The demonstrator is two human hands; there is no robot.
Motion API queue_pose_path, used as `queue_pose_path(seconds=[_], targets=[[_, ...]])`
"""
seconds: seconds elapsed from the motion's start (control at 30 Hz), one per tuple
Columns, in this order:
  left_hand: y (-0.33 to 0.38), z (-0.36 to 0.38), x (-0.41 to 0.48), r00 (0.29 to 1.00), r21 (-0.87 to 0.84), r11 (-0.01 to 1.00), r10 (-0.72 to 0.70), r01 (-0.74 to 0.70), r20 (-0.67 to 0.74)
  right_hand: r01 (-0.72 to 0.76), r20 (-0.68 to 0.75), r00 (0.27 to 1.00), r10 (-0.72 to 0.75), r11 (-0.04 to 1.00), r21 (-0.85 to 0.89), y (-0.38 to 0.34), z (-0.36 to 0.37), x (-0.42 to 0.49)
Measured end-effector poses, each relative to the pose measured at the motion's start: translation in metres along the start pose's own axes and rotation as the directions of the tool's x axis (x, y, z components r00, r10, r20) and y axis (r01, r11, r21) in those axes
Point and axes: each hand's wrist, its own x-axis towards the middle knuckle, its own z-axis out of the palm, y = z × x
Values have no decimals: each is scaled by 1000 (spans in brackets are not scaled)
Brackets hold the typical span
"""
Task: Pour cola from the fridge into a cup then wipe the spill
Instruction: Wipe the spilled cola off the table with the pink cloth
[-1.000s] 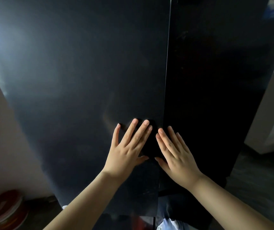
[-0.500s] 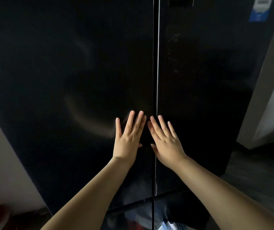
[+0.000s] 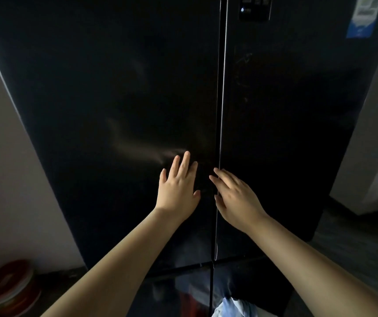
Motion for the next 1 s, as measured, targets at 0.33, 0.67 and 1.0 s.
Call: queue_pose_path(seconds=[0.33,0.67,1.0], targets=[[-22,-46,-120,935,-16,935,-354,354,-2,134,24,989,-148,947,291,-64,-17,-29],[-58,-88,-292,735,247,710,-678,659,-13,309,30,903,-428,696,648,-222,1,-55],[-105,-171,-449,478,368,419,-875,830,-81,523,-80,675,-733,400,752,-416,-37,-100]])
